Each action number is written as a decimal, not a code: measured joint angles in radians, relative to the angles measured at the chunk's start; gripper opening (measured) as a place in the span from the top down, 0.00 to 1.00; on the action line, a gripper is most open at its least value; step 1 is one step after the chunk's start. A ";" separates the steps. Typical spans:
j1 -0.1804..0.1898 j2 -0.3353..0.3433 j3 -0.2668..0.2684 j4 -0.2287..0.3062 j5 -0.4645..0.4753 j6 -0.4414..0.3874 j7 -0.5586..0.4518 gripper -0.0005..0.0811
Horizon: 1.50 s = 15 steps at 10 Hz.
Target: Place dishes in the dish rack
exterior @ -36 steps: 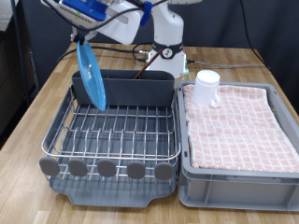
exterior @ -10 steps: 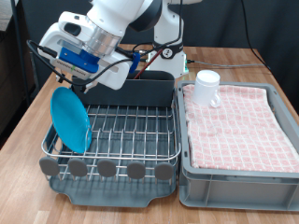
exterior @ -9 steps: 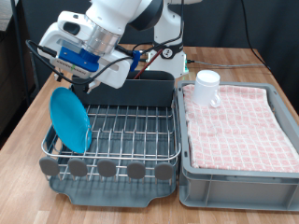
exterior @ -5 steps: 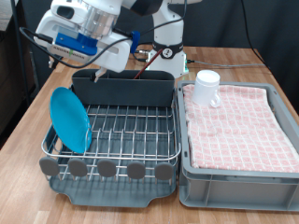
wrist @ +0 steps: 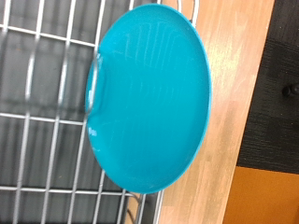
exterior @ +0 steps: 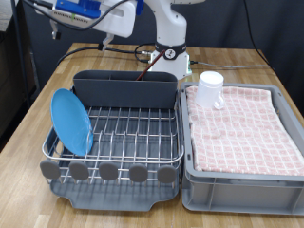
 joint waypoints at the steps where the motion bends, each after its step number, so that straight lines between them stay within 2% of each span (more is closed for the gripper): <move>1: 0.006 -0.014 0.011 0.010 0.015 -0.037 -0.004 0.01; 3: 0.016 -0.031 0.033 0.022 0.018 -0.096 -0.002 0.01; 5: 0.016 -0.028 0.033 0.022 0.018 -0.096 -0.002 0.01; 7: 0.033 -0.028 0.051 0.012 0.043 -0.096 -0.008 0.01; 11: 0.097 -0.069 0.109 -0.050 0.156 -0.092 -0.006 0.01; 15: 0.126 -0.137 0.197 -0.133 0.159 -0.114 0.039 0.01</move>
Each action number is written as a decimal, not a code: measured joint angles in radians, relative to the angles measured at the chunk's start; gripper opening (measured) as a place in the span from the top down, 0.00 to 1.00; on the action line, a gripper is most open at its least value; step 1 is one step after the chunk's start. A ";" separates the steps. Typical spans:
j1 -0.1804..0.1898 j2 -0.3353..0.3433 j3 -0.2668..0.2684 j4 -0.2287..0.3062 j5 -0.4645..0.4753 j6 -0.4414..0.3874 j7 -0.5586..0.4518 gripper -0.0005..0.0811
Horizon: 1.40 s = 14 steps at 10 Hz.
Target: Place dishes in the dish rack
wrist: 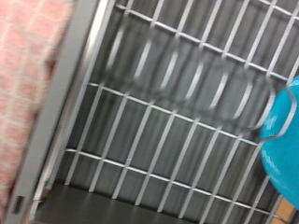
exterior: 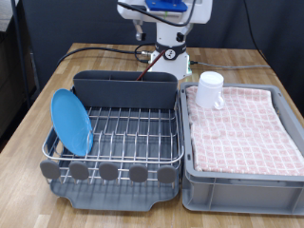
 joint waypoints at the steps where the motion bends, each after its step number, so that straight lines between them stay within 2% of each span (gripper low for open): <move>1: 0.005 -0.020 0.023 -0.027 0.001 0.012 0.019 0.01; 4: 0.042 -0.071 0.079 -0.084 0.043 0.006 0.044 0.01; 5: 0.052 -0.089 0.101 -0.103 0.049 0.020 0.082 0.01; 6: 0.053 -0.117 0.113 -0.129 0.049 0.037 0.116 0.01; 7: 0.053 -0.114 0.111 -0.128 0.048 0.032 0.112 0.01; 10: 0.057 -0.069 0.110 -0.080 0.090 -0.006 0.039 0.01; 14: 0.077 0.016 0.142 0.016 0.166 -0.075 0.075 0.01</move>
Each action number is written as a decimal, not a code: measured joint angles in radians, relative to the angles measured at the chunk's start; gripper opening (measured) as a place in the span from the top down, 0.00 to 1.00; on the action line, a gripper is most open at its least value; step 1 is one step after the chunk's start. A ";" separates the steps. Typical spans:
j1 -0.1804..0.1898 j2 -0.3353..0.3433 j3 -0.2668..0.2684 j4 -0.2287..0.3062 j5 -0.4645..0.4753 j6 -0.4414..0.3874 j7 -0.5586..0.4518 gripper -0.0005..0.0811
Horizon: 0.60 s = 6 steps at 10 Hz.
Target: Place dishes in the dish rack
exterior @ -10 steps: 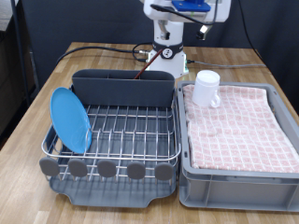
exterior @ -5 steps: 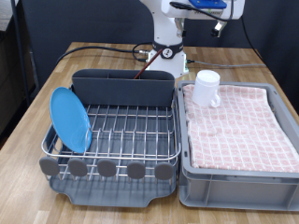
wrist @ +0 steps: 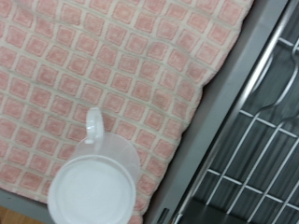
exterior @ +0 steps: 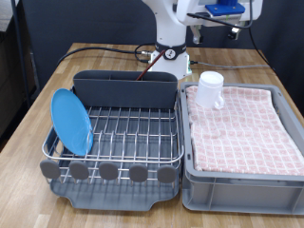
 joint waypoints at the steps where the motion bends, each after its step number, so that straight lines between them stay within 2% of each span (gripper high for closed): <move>1: 0.002 0.017 0.015 0.023 0.008 -0.030 0.025 0.01; 3: 0.005 0.040 0.047 0.055 0.014 -0.075 0.075 0.01; 6: 0.006 0.046 0.083 0.061 0.048 -0.101 0.104 0.01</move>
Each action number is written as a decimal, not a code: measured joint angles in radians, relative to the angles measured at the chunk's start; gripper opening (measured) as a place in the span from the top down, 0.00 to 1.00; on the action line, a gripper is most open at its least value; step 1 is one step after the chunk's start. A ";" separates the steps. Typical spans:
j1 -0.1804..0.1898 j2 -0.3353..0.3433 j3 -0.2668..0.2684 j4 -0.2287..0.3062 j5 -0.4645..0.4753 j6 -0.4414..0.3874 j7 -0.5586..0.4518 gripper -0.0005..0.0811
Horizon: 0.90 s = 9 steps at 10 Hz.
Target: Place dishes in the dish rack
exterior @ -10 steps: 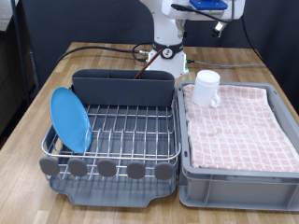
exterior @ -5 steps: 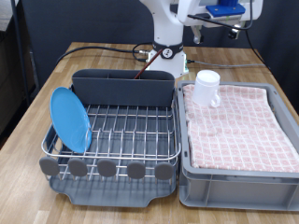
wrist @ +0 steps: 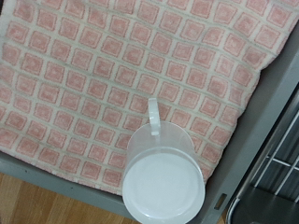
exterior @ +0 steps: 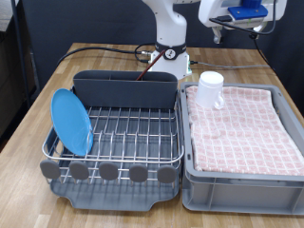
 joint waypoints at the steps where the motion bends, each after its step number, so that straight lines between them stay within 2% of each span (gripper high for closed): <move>1: 0.000 0.000 0.009 -0.001 0.005 -0.004 0.000 0.01; 9: 0.000 0.000 0.019 -0.002 -0.008 -0.053 0.000 0.01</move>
